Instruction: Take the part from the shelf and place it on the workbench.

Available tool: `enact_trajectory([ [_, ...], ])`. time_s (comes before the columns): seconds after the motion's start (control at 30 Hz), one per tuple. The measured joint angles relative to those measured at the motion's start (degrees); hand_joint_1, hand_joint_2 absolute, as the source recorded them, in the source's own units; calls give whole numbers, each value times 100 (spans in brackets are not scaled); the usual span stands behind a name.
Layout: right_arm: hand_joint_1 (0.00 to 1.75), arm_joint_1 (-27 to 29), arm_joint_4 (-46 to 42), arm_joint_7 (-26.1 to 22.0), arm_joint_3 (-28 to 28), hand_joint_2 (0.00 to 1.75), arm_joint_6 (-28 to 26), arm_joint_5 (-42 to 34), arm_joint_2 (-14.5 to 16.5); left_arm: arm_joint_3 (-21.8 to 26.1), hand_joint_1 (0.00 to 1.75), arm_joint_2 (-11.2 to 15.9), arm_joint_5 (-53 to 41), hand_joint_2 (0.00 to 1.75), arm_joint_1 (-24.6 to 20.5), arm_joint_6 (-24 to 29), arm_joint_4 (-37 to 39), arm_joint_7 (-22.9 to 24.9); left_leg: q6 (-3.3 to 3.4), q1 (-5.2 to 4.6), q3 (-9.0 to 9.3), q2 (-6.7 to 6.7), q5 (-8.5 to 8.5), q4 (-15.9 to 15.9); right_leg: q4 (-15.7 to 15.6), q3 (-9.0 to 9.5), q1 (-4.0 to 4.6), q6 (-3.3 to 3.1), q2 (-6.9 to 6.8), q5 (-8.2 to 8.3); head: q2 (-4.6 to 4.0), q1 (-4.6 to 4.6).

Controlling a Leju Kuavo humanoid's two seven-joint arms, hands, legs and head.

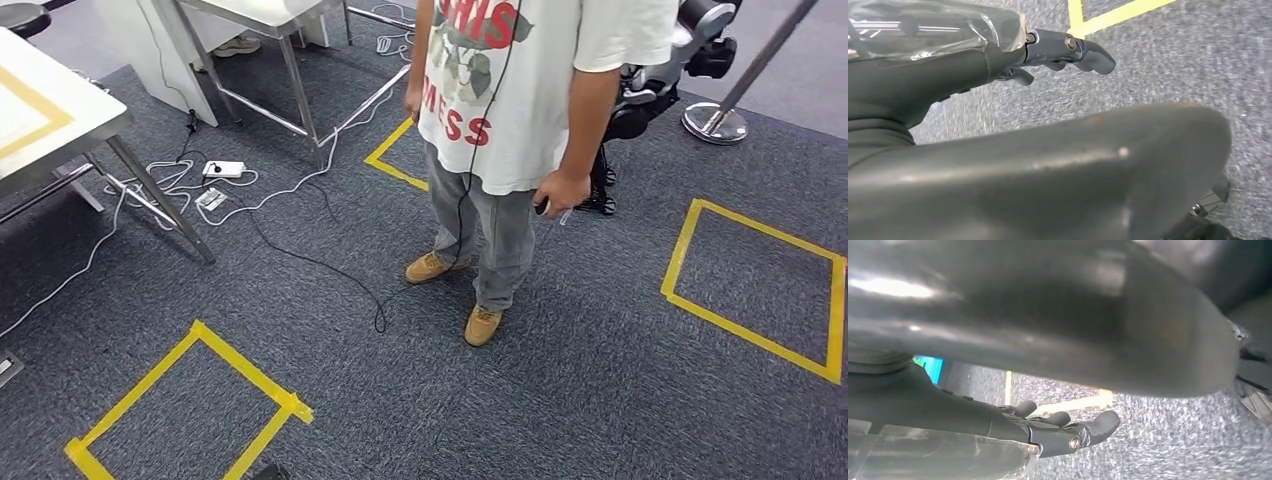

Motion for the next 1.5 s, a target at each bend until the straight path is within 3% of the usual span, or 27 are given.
enact_trajectory([
  [0.03, 0, -6, -1, -1, -4, 0, 0, 1, 2, -2, 0, 5, 0, 0, -5, 0, -5, 0, -48, -7, -1, 55, -23, 32, -59, 32, 19, -57, -33, 7, 0, -3],
  [0.1, 0, 6, 2, -1, -13, 0, 0, 2, -7, -11, 0, -5, 0, 0, -21, -2, -14, 1, -118, 9, 12, 150, -39, 52, -29, -10, 43, -174, 86, 31, 0, -8],
  [0.13, 0, 18, 3, -1, -17, 0, -1, 2, -12, -16, 0, -11, 0, 0, -30, -2, -18, 1, -151, 33, 9, 101, -79, 85, -36, -26, 37, -217, 149, 48, 0, -11],
  [0.2, 0, 30, 5, 0, -22, 0, -1, 4, -16, -26, 0, -17, 7, 0, -32, 0, -24, -1, -198, 80, -117, -219, -359, 415, -50, -51, 20, -296, 279, 94, 0, -15],
  [0.27, 0, 23, 5, 0, -27, 0, -1, 7, -15, -32, 0, -15, 34, 0, -9, -4, -23, -3, -207, 97, -440, -554, -815, 1168, -47, -97, 50, -355, 419, 132, 0, -18],
  [0.33, 0, 25, 5, -1, -30, 0, -1, 12, -12, -52, 0, -12, 83, 0, 14, -8, -22, -4, -174, 90, -688, -631, -1009, 1726, -43, -138, 105, -394, 584, 166, 0, -17],
  [0.37, 0, 32, 5, -1, -31, 0, -1, 17, -11, -69, 0, -12, 117, 0, 19, -9, -23, -3, -139, 84, -668, -643, -933, 1700, -42, -148, 128, -401, 670, 181, 0, -17],
  [0.4, 0, 36, 5, -1, -32, 0, -1, 24, -10, -90, 0, -11, 155, 0, 21, -9, -24, 1, -93, 73, -534, -674, -758, 1445, -41, -152, 146, -404, 758, 198, 0, -16],
  [0.47, 0, 34, 5, -1, -36, 0, -1, 39, 4, -135, 0, 2, 232, 0, 21, -4, -24, 13, 25, 47, -131, -902, -393, 663, -44, -156, 162, -383, 916, 232, 0, -11],
  [0.53, 0, 23, 5, -2, -41, 0, -1, 48, 24, -181, 0, 21, 289, 0, 22, -4, -25, 27, 117, 15, 81, -1109, -259, 213, -47, -189, 141, -329, 1046, 276, 0, -19],
  [0.57, 0, 25, 5, -4, -44, 0, -1, 49, 35, -209, 0, 32, 304, 0, 21, -7, -27, 40, 146, -2, 90, -1124, -269, 174, -56, -212, 120, -288, 1107, 305, 0, -25],
  [0.63, 0, 62, 7, -21, -57, 0, 0, 33, 43, -284, 0, 35, 320, 0, 13, -17, -46, 70, 191, -25, 118, -982, -183, 65, -80, -258, 103, -219, 1164, 359, 0, -39],
  [0.7, 0, 95, 10, -63, -76, 0, 8, 7, 45, -387, 0, 28, 357, 0, 9, -32, -70, 108, 235, -16, 167, -824, -56, -114, 145, -407, 132, -236, 884, 236, 0, -26],
  [0.77, 0, 99, 13, -98, -94, 0, 23, -15, 39, -503, 0, 22, 436, 0, 27, -45, -79, 145, 246, -20, 165, -639, 8, -190, 826, -731, 131, -285, 538, -105, 0, -19],
  [0.83, 0, 119, 17, -108, -110, 0, 33, -30, 35, -612, 0, 22, 508, 0, 47, -53, -79, 168, 228, -31, 130, -430, 20, -180, 1453, -984, 87, -236, 431, -349, 0, -21],
  [0.87, 0, 136, 19, -109, -119, 0, 36, -33, 34, -655, 0, 20, 526, 0, 49, -56, -79, 173, 213, -31, 116, -334, 19, -170, 1488, -959, 61, -177, 400, -357, 0, -21],
  [0.93, 0, 160, 24, -110, -137, 0, 37, -34, 30, -726, 0, 14, 539, 0, 48, -58, -79, 175, 159, -17, 94, -160, -4, -120, 854, -533, 14, -34, 260, -168, 0, -19],
  [0.97, 0, 159, 25, -111, -148, 0, 37, -34, 29, -753, 0, 15, 540, 0, 48, -59, -81, 176, 116, -19, 77, -81, -31, -81, 457, -272, 9, -1, 129, -77, 0, -20],
  [1.03, 0, 148, 25, -119, -168, 0, 37, -35, 32, -797, 0, 24, 549, 0, 44, -60, -87, 177, 14, -26, 56, 51, -95, 14, -21, 13, 32, -47, -35, 21, 0, -26],
  [1.13, 0, 163, 32, -131, -181, 0, 40, -37, 29, -851, 0, 20, 596, 0, 25, -52, -120, 180, -107, -1, 70, 161, -134, 60, -46, -26, 64, -212, 103, 45, 0, -27],
  [1.2, 0, 170, 39, -132, -183, 0, 42, -34, 24, -892, 0, 9, 658, 0, 20, -46, -140, 180, -169, 41, 8, -114, -315, 251, -58, -45, 40, -291, 233, 84, 0, -32],
  [1.27, 0, 144, 40, -132, -184, 0, 42, -18, 26, -935, 0, 16, 764, 0, 41, -34, -144, 186, -194, 67, -257, -491, -722, 872, -61, -72, 53, -348, 374, 119, 0, -38],
  [1.33, 0, 118, 40, -122, -182, 0, 46, 23, 33, -976, 0, 31, 894, 0, 72, -13, -143, 192, -174, 66, -594, -613, -1023, 1588, -57, -110, 103, -389, 539, 151, 0, -37],
  [1.37, 0, 114, 40, -110, -182, 0, 54, 47, 35, -998, 0, 35, 960, 0, 80, 0, -143, 193, -149, 64, -661, -632, -1012, 1715, -55, -121, 127, -403, 626, 166, 0, -37],
  [1.4, 0, 113, 40, -97, -181, 0, 65, 66, 37, -1020, 0, 39, 1014, 0, 84, 14, -143, 193, -113, 59, -612, -654, -880, 1602, -55, -125, 147, -407, 709, 180, 0, -36],
  [1.43, 0, 110, 40, -85, -180, 0, 75, 81, 39, -1041, 0, 44, 1056, 0, 86, 27, -143, 193, -68, 51, -456, -704, -668, 1275, -55, -124, 160, -405, 791, 193, 0, -36],
  [1.5, 0, 91, 39, -78, -180, 0, 85, 95, 51, -1075, 0, 63, 1100, 0, 88, 42, -142, 193, 34, 31, -86, -959, -327, 511, -58, -128, 168, -379, 932, 229, 0, -32],
])
